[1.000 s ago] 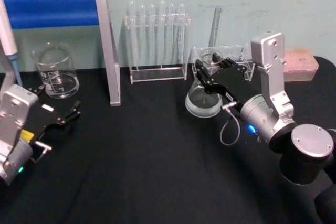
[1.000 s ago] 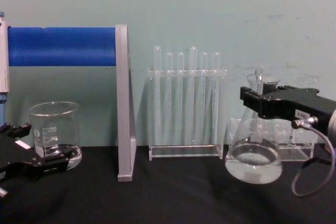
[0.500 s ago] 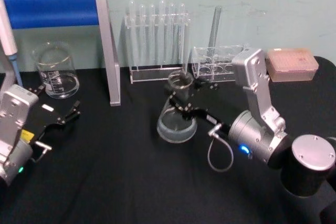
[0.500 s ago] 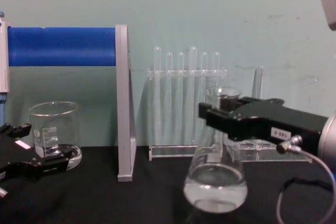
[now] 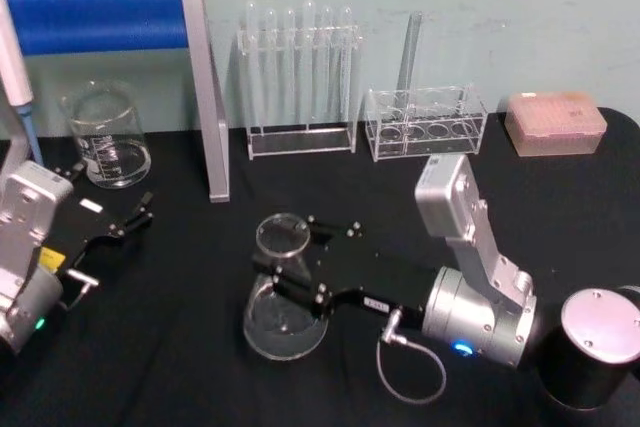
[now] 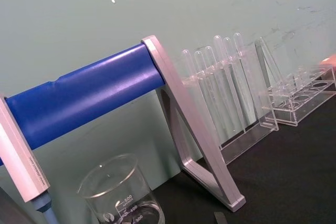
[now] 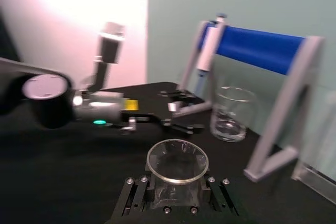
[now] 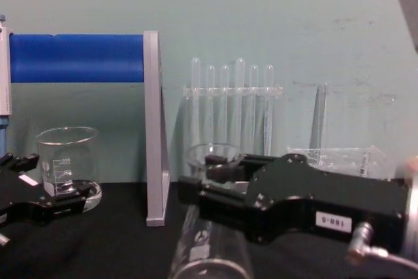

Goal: Grasp the erlenmeyer flask with one hand, shake it three times, then place it back.

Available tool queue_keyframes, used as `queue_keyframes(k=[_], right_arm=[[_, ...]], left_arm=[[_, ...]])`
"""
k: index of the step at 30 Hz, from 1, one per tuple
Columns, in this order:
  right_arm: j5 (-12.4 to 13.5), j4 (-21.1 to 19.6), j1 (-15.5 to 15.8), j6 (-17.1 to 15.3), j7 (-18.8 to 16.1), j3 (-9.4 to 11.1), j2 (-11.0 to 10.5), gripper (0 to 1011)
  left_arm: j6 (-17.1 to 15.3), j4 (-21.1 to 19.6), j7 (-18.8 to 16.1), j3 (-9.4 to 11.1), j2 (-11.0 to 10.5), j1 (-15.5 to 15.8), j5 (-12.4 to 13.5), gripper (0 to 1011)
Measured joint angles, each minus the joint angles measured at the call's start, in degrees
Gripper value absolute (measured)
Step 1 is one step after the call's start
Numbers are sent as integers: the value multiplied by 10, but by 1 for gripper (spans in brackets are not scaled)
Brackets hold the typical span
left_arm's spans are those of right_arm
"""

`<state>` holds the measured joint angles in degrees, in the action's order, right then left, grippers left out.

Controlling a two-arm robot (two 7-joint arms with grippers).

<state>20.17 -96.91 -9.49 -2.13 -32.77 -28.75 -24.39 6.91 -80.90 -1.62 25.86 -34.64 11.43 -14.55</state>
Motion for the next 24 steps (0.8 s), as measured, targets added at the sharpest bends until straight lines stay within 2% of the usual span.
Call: queue_keyframes(k=[6, 13, 20, 24], right_arm=[[14, -10, 0, 11, -32, -18, -20, 449], [26, -17, -5, 17, -53, -34, -36, 449], [37, -16, -13, 23, -62, -44, -45, 449], [37, -10, -18, 26, -52, -45, -45, 449]], left_arm=[[0, 0, 0, 0, 0, 0, 0, 1001], [0, 0, 0, 0, 0, 0, 0, 1001], [0, 0, 0, 0, 0, 0, 0, 1001], [0, 0, 0, 0, 0, 0, 0, 1001]])
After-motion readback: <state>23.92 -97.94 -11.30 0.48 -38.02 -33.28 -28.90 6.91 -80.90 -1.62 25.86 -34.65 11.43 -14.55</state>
